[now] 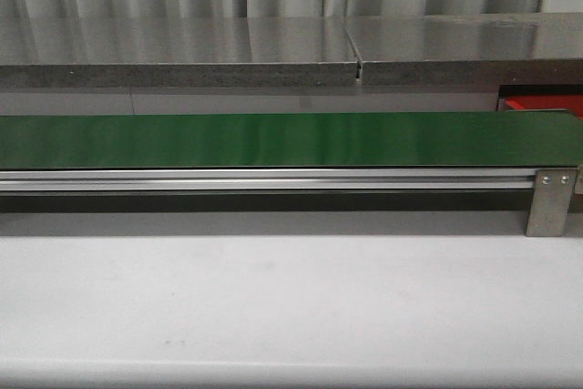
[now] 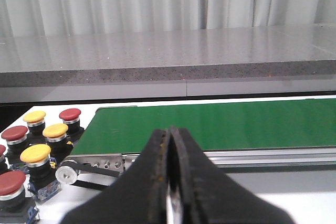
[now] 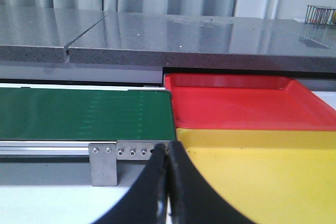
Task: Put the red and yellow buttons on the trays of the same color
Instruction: 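Reach the left gripper down to the pile and grasp a red button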
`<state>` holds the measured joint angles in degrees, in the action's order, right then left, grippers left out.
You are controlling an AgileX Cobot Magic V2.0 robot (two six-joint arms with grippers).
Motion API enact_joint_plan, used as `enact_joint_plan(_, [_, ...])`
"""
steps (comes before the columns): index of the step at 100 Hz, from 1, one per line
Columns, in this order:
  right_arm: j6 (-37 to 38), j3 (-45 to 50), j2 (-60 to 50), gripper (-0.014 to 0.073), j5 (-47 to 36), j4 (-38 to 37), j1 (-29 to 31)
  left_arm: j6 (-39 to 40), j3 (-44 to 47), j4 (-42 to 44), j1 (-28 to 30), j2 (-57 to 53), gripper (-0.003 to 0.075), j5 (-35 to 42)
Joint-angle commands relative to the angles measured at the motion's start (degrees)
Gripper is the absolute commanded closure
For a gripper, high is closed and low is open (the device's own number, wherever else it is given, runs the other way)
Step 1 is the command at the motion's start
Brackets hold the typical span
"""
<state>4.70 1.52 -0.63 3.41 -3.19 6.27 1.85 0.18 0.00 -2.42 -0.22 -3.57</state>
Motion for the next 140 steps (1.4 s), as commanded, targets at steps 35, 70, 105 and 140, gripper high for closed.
enact_joint_plan(35, [-0.2, -1.27, -0.69, 0.0668, -4.27, -0.61, 0.38, 0.41, 1.58, -0.41, 0.15, -1.97, 0.0741, 4.28])
enact_joint_plan(70, [-0.2, -1.27, -0.69, 0.0668, -4.27, -0.61, 0.38, 0.41, 1.58, -0.41, 0.15, -1.97, 0.0741, 4.28])
enact_joint_plan(105, [-0.2, -1.27, -0.69, 0.0668, -4.27, -0.61, 0.38, 0.41, 0.95, -0.5, 0.15, -1.97, 0.0741, 5.91])
enact_joint_plan(140, [-0.2, -1.27, -0.69, 0.0668, -4.27, -0.61, 0.38, 0.41, -11.04, 0.0, 0.15, -0.4, 0.0741, -9.29])
